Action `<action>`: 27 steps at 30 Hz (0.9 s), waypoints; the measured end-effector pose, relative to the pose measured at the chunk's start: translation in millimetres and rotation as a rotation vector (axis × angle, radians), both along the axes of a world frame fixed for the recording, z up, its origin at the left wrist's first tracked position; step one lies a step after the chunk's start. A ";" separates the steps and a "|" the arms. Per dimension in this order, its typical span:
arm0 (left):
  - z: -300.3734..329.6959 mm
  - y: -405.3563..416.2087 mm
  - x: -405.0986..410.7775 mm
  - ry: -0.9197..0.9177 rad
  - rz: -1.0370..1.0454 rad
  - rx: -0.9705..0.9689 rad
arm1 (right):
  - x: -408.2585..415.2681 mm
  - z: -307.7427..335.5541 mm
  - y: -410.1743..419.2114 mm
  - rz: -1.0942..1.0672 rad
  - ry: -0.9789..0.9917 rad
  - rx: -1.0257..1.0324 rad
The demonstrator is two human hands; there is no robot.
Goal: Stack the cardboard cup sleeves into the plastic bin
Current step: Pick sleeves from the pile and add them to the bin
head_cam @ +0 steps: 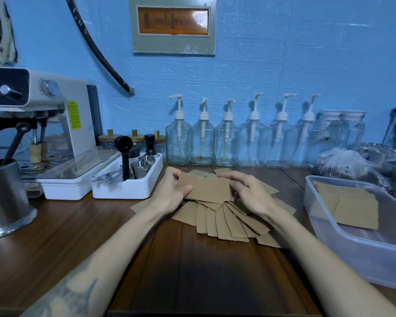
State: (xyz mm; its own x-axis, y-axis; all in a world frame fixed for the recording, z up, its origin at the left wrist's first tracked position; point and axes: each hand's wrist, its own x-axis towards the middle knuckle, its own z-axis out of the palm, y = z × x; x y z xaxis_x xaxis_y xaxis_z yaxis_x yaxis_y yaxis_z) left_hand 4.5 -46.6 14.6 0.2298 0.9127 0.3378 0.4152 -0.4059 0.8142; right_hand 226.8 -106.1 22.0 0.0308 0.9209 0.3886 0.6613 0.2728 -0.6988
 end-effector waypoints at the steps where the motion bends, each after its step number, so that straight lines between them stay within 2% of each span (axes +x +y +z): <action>1: -0.6 -0.4 1.1 0.034 -0.008 0.008 | -1.4 0.1 -0.2 0.016 0.011 -0.008; 5: -4.7 -4.0 3.9 0.062 -0.083 0.070 | -5.1 -2.9 0.9 0.076 -0.010 0.004; 11: -10.7 -2.7 3.8 0.306 -0.058 0.263 | -7.7 -4.6 4.0 0.107 -0.116 0.024; 16: -12.7 0.6 1.5 0.274 -0.100 0.267 | -10.1 -7.2 7.8 0.057 -0.143 0.043; 23: -9.6 12.4 -12.7 0.284 -0.132 0.226 | -9.1 -4.9 8.2 0.056 -0.044 0.070; 27: -5.6 18.6 -33.8 0.353 -0.038 0.243 | -4.5 -2.9 7.3 0.004 -0.023 0.085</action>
